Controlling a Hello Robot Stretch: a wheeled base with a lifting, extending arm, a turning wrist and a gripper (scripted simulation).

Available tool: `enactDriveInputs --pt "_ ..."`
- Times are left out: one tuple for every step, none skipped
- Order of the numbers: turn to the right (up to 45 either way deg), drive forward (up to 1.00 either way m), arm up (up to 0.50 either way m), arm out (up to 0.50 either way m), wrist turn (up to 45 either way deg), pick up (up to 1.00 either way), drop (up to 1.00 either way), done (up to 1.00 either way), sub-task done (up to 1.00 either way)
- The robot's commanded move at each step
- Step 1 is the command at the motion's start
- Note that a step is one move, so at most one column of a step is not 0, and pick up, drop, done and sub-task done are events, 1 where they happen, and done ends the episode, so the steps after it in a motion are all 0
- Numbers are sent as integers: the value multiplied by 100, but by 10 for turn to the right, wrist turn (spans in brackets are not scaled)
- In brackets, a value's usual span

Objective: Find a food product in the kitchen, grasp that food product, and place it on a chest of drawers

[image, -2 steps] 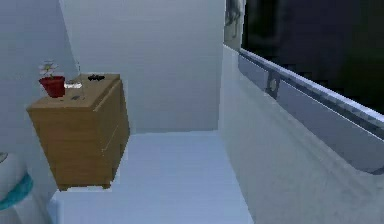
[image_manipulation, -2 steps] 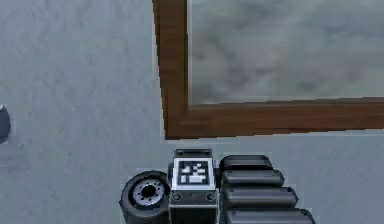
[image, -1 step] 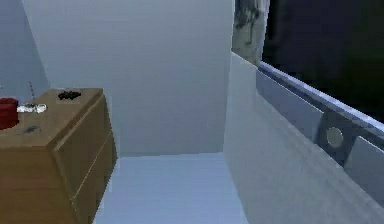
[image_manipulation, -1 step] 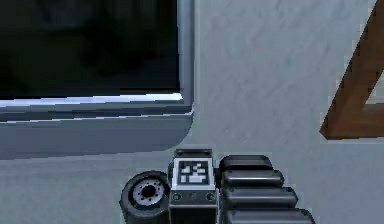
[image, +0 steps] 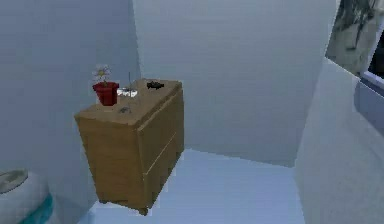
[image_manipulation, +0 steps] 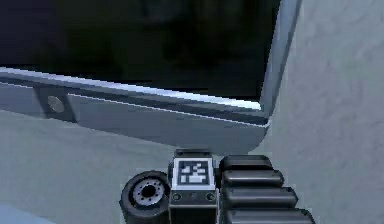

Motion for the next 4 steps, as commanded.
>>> enactDriveInputs --pt "0 100 0 0 0 0 0 0 0" --pt "0 50 0 0 0 0 0 0 0" --pt "-450 0 0 0 0 0 0 0 0" --pt "-450 0 0 0 0 0 0 0 0"
